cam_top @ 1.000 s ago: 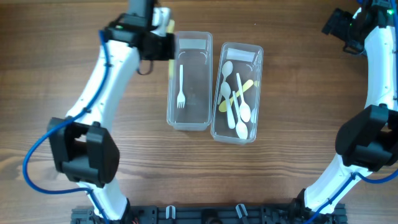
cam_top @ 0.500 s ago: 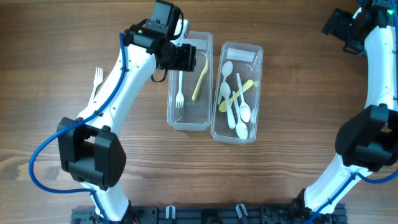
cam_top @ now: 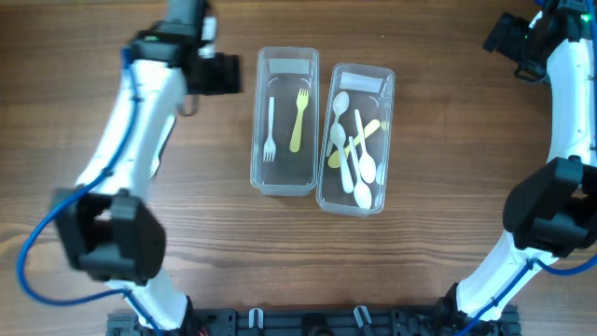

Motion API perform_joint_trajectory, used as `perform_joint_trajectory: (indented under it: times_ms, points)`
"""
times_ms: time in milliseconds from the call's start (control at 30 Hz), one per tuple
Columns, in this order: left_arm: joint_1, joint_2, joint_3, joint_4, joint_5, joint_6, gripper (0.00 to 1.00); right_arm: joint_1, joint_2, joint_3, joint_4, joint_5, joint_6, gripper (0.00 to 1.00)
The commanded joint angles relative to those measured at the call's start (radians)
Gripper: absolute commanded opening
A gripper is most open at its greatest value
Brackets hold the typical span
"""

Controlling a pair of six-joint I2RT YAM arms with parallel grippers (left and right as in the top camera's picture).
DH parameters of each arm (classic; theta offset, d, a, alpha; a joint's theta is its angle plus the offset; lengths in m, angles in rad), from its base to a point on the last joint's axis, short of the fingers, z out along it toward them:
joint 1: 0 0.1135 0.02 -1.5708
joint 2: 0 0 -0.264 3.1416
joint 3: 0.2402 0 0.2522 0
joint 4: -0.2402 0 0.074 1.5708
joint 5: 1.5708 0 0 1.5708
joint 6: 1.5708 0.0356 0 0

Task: Pack container
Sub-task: 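Carry the yellow fork right and release it into the left container, then lower the left gripper onto the light-blue spoon handle and grasp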

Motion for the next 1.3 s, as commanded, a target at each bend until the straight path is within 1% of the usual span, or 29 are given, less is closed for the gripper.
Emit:
perform_joint_trajectory:
  times_ms: [0, 100, 167, 367, 500, 633, 900, 1000, 1133, 1267]
  points:
    - [0.13, -0.106, 0.029, -0.08, -0.038, 0.002, 1.0, 0.005, 0.01, -0.004, 0.003, 0.017, 0.018, 1.0]
    - [0.209, -0.104, 0.028, -0.141, -0.039, 0.011, 1.0, 0.005, 0.01, -0.004, 0.003, 0.017, 0.018, 1.0]
    - [0.262, -0.091, 0.018, -0.175, -0.038, 0.056, 1.0, 0.005, 0.01, -0.004, 0.003, 0.017, 0.018, 1.0]
    - [0.322, -0.084, -0.073, -0.145, -0.038, 0.092, 1.0, 0.005, 0.01, -0.004, 0.003, 0.017, 0.018, 1.0]
    - [0.328, -0.08, -0.155, -0.089, -0.035, 0.138, 1.0, 0.005, 0.01, -0.004, 0.003, 0.017, 0.018, 1.0]
    - [0.328, -0.055, -0.217, -0.039, -0.034, 0.161, 1.0, 0.005, 0.01, -0.004, 0.003, 0.017, 0.017, 1.0]
    - [0.328, 0.04, -0.238, 0.043, -0.021, 0.171, 1.0, 0.005, 0.01, -0.004, 0.003, 0.017, 0.018, 1.0]
    - [0.328, 0.079, -0.238, 0.076, 0.069, 0.261, 1.0, 0.005, 0.01, -0.004, 0.003, 0.017, 0.018, 1.0]
    - [0.328, 0.124, -0.238, 0.087, 0.071, 0.276, 1.0, 0.005, 0.01, -0.004, 0.003, 0.017, 0.018, 1.0]
    - [0.328, 0.148, -0.238, 0.106, 0.072, 0.382, 1.0, 0.005, 0.01, -0.004, 0.003, 0.017, 0.018, 1.0]
